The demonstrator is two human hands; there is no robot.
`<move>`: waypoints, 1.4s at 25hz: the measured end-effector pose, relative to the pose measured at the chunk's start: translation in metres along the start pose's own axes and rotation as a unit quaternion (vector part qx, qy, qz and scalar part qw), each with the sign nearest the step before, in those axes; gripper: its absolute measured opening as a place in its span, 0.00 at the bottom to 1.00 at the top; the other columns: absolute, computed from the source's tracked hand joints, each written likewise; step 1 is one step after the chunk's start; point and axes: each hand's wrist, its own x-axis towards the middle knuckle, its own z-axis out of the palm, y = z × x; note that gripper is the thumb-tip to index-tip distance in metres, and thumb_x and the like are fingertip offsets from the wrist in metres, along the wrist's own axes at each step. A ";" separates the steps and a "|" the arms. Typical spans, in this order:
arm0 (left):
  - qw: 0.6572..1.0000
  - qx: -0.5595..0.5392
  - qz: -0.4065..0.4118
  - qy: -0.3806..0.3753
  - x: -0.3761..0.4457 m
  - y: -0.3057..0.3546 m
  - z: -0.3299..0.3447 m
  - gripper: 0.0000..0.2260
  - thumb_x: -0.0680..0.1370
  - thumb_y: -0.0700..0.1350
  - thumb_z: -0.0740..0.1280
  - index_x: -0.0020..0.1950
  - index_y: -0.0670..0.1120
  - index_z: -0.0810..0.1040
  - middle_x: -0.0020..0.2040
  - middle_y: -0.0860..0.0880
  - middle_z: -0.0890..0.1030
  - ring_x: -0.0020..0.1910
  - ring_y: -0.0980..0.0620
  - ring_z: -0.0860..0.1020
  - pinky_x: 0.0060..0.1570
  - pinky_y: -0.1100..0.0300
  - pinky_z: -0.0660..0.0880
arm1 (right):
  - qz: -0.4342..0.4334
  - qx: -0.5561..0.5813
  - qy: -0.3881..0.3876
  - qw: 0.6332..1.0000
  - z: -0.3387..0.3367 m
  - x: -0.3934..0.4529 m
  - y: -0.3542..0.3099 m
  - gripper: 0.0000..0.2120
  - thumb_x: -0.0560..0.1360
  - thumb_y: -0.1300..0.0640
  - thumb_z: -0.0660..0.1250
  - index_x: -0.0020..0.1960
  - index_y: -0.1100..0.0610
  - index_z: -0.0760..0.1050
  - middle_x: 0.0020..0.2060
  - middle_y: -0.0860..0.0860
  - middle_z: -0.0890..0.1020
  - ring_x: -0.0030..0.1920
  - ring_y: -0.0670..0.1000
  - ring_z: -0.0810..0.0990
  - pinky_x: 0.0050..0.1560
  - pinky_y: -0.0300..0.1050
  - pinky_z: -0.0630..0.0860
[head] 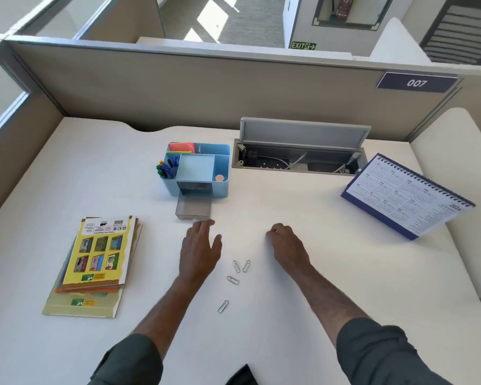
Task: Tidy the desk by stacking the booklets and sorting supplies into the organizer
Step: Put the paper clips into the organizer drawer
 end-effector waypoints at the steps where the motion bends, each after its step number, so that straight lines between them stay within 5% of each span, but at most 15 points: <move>1: 1.000 -0.005 -0.007 -0.008 -0.004 0.001 0.004 0.17 0.79 0.46 0.69 0.67 0.46 0.75 0.64 0.49 0.77 0.63 0.44 0.75 0.61 0.50 0.73 | 0.002 -0.001 0.001 1.000 0.004 -0.004 0.000 0.12 0.68 0.72 0.58 0.44 0.57 0.72 0.47 0.50 0.73 0.47 0.54 0.72 0.34 0.47 0.72; 6: 1.000 -0.013 -0.007 -0.026 -0.008 0.016 0.011 0.17 0.79 0.46 0.69 0.68 0.45 0.75 0.65 0.47 0.78 0.63 0.44 0.75 0.61 0.49 0.73 | 0.056 0.042 0.021 0.997 0.006 -0.012 -0.001 0.11 0.68 0.74 0.62 0.40 0.59 0.73 0.40 0.52 0.73 0.41 0.55 0.74 0.29 0.45 0.67; 16: 0.999 -0.014 0.006 -0.047 -0.017 0.023 0.008 0.18 0.79 0.46 0.68 0.68 0.46 0.75 0.65 0.48 0.77 0.62 0.44 0.75 0.60 0.50 0.73 | 0.161 0.138 -0.053 0.976 -0.004 -0.004 -0.001 0.11 0.77 0.64 0.60 0.59 0.59 0.73 0.54 0.55 0.77 0.57 0.58 0.75 0.51 0.47 0.73; 20: 0.998 -0.035 -0.017 -0.045 -0.020 0.027 0.007 0.18 0.79 0.46 0.68 0.68 0.47 0.74 0.65 0.48 0.77 0.63 0.46 0.74 0.58 0.50 0.74 | 0.170 0.212 -0.038 0.962 -0.003 -0.011 -0.001 0.11 0.76 0.64 0.59 0.55 0.57 0.78 0.54 0.54 0.80 0.55 0.55 0.78 0.51 0.45 0.74; 22: 0.997 -0.054 -0.018 -0.052 -0.028 0.029 0.012 0.17 0.79 0.47 0.69 0.67 0.48 0.75 0.63 0.50 0.78 0.61 0.48 0.75 0.57 0.51 0.75 | 0.218 0.339 -0.022 0.915 -0.008 -0.018 -0.004 0.10 0.75 0.64 0.61 0.48 0.56 0.80 0.48 0.50 0.83 0.49 0.51 0.80 0.47 0.42 0.74; 25: 0.987 -0.131 -0.046 -0.078 -0.037 0.032 0.019 0.12 0.79 0.49 0.71 0.62 0.49 0.78 0.53 0.53 0.81 0.52 0.54 0.79 0.51 0.59 0.76 | 0.292 0.572 -0.025 0.766 -0.021 -0.029 -0.027 0.06 0.75 0.63 0.68 0.47 0.55 0.82 0.39 0.50 0.84 0.40 0.49 0.80 0.41 0.40 0.76; 27: 0.970 -0.204 -0.088 -0.102 -0.039 0.039 0.020 0.07 0.78 0.50 0.71 0.55 0.50 0.81 0.46 0.54 0.83 0.44 0.56 0.81 0.43 0.66 0.76 | 0.303 0.643 -0.022 0.703 -0.026 -0.035 -0.045 0.05 0.74 0.63 0.71 0.48 0.56 0.82 0.37 0.50 0.83 0.38 0.48 0.79 0.38 0.39 0.76; 31: 0.955 -0.259 -0.102 -0.105 -0.032 0.045 0.015 0.03 0.79 0.47 0.71 0.45 0.51 0.83 0.40 0.53 0.85 0.40 0.56 0.84 0.41 0.61 0.80 | 0.313 0.705 -0.028 0.635 -0.033 -0.030 -0.074 0.06 0.74 0.62 0.72 0.51 0.58 0.82 0.35 0.48 0.82 0.35 0.46 0.77 0.39 0.41 0.75; 35: 0.951 -0.269 -0.113 -0.107 -0.026 0.041 0.007 0.04 0.79 0.46 0.71 0.44 0.49 0.83 0.38 0.52 0.86 0.39 0.55 0.84 0.43 0.59 0.81 | 0.317 0.722 -0.028 0.615 -0.033 -0.024 -0.089 0.07 0.74 0.62 0.71 0.53 0.58 0.82 0.37 0.49 0.82 0.37 0.46 0.77 0.39 0.41 0.75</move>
